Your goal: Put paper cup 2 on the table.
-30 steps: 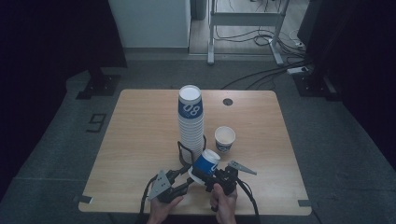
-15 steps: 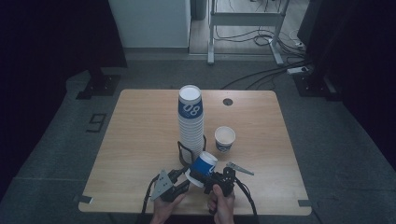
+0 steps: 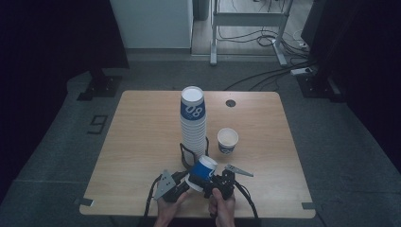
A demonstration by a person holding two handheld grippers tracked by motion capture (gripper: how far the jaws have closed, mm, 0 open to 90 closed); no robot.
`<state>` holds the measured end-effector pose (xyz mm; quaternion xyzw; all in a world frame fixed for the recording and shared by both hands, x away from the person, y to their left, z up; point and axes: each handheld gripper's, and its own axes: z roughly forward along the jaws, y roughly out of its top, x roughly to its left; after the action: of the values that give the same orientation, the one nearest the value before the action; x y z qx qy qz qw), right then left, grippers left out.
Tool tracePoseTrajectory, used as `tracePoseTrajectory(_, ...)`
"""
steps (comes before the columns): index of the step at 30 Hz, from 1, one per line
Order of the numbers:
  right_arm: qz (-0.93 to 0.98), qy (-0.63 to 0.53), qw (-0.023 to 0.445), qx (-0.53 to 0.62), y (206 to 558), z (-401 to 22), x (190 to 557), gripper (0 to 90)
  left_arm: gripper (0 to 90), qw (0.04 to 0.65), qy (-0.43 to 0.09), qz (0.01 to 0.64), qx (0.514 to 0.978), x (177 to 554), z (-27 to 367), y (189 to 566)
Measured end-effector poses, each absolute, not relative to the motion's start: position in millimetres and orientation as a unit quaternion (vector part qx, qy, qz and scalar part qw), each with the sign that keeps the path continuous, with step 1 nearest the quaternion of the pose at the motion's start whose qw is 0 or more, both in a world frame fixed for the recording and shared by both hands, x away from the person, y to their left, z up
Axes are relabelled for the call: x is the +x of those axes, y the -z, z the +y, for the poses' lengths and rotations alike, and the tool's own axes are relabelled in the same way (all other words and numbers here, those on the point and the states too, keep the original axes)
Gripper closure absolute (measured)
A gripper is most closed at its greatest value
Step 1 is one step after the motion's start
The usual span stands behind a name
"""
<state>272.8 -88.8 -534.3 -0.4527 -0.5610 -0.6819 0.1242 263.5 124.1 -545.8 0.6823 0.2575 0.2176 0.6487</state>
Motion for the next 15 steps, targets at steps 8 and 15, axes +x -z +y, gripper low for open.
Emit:
tracePoseTrajectory(8,-0.573,0.680,0.080,-0.450,529,-94,279,12.4,83.8,0.632,-0.181,0.250,0.711,262,125,543)
tracePoseTrajectory(15,-0.575,0.684,0.045,-0.447,520,-106,283,12.4,84.1,0.625,-0.162,0.250,0.721,262,130,539)
